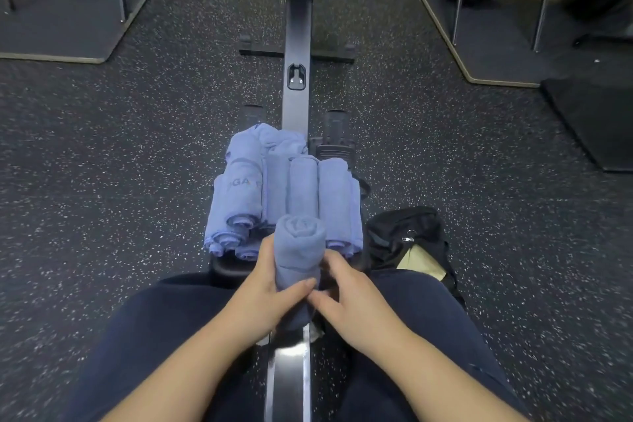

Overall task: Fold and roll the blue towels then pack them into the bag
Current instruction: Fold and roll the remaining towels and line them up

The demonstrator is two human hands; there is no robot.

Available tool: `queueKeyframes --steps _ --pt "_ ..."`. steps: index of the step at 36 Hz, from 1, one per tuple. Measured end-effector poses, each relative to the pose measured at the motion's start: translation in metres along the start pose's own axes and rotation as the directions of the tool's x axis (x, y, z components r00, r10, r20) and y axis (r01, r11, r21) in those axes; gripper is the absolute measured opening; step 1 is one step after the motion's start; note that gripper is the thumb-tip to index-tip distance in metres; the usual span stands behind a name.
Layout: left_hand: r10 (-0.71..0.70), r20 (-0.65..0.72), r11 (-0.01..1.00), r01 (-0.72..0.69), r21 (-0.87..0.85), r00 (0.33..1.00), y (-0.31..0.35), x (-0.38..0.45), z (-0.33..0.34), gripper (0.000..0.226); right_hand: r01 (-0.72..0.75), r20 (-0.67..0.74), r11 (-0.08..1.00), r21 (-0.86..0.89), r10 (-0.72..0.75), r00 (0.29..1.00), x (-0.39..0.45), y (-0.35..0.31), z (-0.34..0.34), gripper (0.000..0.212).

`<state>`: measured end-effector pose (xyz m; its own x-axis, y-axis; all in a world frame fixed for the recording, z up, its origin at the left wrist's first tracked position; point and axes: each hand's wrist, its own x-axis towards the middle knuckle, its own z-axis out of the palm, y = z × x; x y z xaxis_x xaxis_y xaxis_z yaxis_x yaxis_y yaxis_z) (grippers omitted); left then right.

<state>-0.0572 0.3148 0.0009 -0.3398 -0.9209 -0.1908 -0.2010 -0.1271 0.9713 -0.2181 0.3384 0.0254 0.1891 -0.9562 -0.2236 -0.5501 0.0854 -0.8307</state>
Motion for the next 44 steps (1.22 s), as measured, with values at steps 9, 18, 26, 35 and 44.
queueKeyframes --steps 9,18,26,35,44 --pt "-0.16 0.109 0.941 0.118 0.317 0.981 -0.019 -0.007 -0.02 0.058 0.161 0.037 0.952 -0.259 -0.157 0.987 0.004 0.016 -0.001 0.096" --pt "-0.235 0.215 0.876 0.111 0.47 0.948 -0.041 0.0 -0.021 0.055 0.103 0.158 0.942 -0.32 -0.054 0.986 0.011 0.035 0.007 0.049" --pt "-0.321 0.171 0.802 0.171 0.573 0.931 -0.052 0.011 -0.042 0.057 -0.064 0.06 0.973 -0.223 0.079 0.995 0.02 0.053 0.009 0.043" --pt "-0.291 -0.01 0.926 0.284 0.248 0.957 -0.067 0.013 -0.052 0.067 -0.135 0.01 0.99 -0.032 0.136 0.991 0.026 0.061 0.027 0.042" --pt "-0.245 -0.252 0.967 0.218 -0.13 0.936 -0.062 0.017 -0.043 0.06 -0.141 -0.055 0.986 0.094 0.146 0.988 0.031 0.06 0.035 0.064"
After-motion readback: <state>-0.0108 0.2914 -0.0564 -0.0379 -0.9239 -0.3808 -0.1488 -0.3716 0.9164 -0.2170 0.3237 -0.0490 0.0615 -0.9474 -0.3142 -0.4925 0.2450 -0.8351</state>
